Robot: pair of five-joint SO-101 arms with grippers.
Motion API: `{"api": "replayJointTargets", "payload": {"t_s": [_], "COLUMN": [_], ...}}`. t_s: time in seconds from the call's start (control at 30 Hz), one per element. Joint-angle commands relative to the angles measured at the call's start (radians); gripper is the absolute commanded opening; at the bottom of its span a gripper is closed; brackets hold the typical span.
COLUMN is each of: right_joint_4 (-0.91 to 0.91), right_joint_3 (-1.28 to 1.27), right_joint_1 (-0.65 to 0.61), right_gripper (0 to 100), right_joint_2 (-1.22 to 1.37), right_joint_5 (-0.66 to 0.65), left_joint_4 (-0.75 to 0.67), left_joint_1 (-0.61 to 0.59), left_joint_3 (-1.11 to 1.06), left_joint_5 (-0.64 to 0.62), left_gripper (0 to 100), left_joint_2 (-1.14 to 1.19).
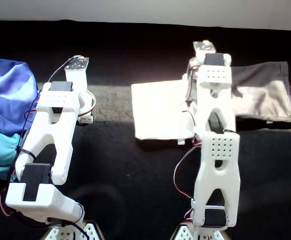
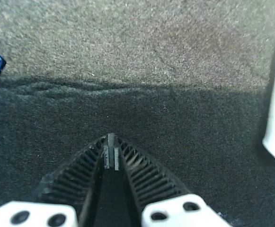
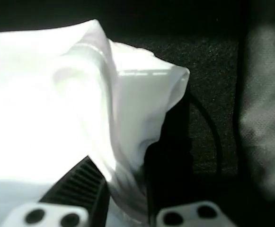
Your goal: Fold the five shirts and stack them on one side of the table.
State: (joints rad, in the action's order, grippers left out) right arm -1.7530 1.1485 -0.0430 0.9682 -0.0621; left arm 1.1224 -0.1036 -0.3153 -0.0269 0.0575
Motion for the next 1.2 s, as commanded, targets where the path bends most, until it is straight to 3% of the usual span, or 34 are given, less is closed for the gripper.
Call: {"api": "replayJointTargets", "payload": {"t_s": [0.0,0.33,0.73,1.17], "right_joint_4": [-0.012,0.008,0.199,0.46], "right_joint_3": [0.053,0.062,0.053,0.062], "right_joint_1": [0.068,0.222,0.394,0.456], "right_gripper": [0.6,0.6,0.6,0.6], "right_joint_2": [-0.16,-0.374,-0.38,-0.11], "right_joint_5": [-0.086,-0.381,-0.595,-0.672], "left_joint_4": [-0.005,-0.009,-0.009,-0.009], "left_joint_1": [-0.012,-0.012,-0.012,-0.01], "left_joint_3": [0.004,0.012,0.013,0.013], "left_joint_5": [-0.002,-0.002,-0.002,-0.002], "left_gripper": [1,1,1,1], "left_joint_2": [-0.033,-0.024,-0.024,-0.031]}}
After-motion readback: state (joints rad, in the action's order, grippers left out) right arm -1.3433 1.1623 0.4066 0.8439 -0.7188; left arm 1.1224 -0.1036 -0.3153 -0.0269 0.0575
